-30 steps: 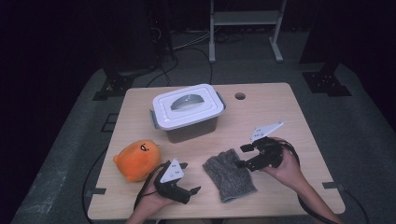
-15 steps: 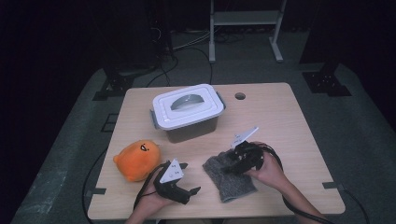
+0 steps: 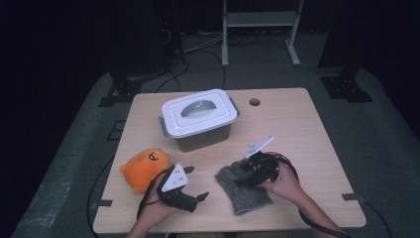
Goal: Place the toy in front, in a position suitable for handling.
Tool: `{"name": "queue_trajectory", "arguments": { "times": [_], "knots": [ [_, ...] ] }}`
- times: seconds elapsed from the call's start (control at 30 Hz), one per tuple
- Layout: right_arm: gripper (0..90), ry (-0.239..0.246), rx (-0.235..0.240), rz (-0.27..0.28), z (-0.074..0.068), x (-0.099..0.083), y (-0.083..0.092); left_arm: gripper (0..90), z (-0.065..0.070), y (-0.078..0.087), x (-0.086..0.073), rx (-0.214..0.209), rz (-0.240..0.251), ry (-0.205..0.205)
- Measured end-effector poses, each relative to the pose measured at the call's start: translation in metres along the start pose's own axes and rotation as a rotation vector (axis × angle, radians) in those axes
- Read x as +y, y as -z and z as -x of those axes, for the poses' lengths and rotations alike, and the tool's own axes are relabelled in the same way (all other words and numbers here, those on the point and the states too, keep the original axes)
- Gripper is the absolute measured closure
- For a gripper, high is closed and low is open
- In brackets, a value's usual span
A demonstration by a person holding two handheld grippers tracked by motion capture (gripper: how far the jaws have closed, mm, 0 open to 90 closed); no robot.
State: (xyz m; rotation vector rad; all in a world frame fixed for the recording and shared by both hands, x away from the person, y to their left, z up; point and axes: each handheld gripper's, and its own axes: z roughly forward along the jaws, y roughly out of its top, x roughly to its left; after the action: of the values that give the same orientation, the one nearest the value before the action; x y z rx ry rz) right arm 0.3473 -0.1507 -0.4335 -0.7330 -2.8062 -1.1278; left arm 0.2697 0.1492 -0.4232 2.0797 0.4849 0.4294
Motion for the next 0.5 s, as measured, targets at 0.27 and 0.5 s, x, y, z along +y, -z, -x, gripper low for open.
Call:
{"name": "queue_trajectory", "arguments": {
  "times": [0.27, 0.5],
  "knots": [
    [28.2, 0.006, -0.001, 0.006, 0.0, 0.001, 0.002, 8.6, -0.021, 0.026, 0.004, 0.075, 0.031, 0.015],
    [28.1, 0.006, -0.004, 0.006, 0.0, -0.001, 0.002, 9.9, -0.044, 0.054, -0.002, 0.149, 0.035, 0.03]
  ]
}}
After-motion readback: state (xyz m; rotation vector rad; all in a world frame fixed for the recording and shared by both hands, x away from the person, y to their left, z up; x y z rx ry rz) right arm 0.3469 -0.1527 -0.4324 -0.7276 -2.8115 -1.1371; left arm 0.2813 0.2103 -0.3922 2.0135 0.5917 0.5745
